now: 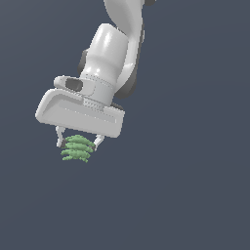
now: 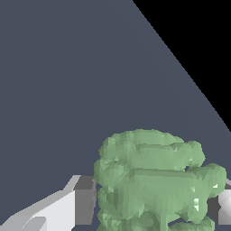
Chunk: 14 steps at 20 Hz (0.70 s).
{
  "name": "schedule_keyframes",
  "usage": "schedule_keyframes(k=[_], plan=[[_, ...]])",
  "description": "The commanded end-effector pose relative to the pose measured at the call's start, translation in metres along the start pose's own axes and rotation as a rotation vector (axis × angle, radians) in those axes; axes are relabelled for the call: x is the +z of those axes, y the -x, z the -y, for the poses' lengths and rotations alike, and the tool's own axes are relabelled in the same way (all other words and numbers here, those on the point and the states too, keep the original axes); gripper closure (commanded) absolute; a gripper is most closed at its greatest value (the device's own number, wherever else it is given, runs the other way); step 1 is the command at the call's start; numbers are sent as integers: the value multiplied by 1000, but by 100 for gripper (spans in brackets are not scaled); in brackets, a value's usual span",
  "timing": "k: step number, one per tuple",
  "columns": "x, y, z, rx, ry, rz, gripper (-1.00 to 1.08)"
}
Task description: Pick up the object and move it to a goal position.
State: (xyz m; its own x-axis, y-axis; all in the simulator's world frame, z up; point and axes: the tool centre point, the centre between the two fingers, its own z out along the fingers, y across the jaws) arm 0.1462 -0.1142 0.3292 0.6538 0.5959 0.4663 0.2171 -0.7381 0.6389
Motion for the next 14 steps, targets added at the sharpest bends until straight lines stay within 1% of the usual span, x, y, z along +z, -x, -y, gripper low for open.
schedule_keyframes(k=[1, 14], plan=[[-8, -7, -11, 12, 33, -16, 108], [-49, -38, -58, 70, 190, -87, 108]])
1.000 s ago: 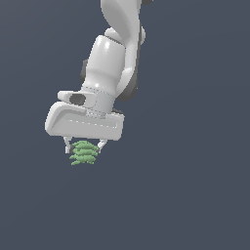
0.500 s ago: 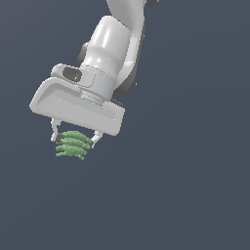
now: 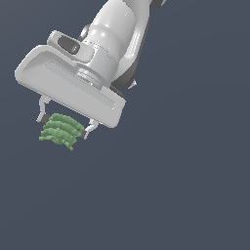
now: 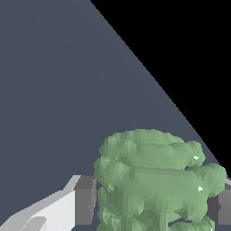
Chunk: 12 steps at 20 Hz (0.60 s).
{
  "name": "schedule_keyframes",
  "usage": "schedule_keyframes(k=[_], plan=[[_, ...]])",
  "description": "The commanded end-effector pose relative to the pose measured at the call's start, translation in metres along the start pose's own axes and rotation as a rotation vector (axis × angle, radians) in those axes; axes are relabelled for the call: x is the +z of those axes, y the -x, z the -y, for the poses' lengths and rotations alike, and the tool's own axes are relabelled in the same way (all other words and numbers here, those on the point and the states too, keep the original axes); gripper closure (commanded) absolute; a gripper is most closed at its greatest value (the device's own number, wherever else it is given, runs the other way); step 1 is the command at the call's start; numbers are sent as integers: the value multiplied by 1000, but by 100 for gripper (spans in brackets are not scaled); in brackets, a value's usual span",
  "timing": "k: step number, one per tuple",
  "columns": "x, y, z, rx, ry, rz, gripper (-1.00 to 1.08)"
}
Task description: Pick up the object and move it to a goal position.
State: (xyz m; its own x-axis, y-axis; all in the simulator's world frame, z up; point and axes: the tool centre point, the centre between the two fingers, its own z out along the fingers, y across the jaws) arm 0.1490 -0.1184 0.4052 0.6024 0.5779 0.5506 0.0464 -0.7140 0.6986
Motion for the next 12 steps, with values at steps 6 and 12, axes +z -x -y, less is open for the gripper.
schedule_keyframes(k=[6, 12], plan=[[-19, -17, -26, 31, 85, -37, 108], [-31, -26, -40, 48, 133, -56, 108]])
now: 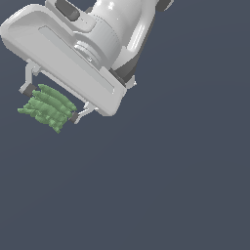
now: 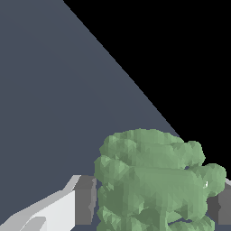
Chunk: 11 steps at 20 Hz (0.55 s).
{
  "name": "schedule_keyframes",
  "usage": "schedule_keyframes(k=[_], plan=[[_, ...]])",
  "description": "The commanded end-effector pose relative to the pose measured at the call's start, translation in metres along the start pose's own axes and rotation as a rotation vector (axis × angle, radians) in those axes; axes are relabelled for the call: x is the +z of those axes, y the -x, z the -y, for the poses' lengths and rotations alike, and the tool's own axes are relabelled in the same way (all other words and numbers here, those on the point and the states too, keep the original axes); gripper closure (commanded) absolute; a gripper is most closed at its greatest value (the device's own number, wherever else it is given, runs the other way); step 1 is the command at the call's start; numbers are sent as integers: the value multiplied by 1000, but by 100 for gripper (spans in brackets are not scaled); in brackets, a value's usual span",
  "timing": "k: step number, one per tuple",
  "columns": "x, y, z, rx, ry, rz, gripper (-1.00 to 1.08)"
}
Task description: Pick up the object and move it to a goal position.
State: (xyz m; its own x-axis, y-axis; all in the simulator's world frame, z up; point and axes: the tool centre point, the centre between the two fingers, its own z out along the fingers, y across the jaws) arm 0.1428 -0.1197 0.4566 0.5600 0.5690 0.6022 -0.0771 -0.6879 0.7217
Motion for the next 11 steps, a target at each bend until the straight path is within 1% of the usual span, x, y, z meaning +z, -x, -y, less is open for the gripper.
schedule_keyframes(k=[1, 6, 11], plan=[[-3, -3, -6, 7, 18, -7, 108], [-7, -6, -12, 14, 38, -13, 108], [-7, -6, -12, 15, 41, -12, 108]])
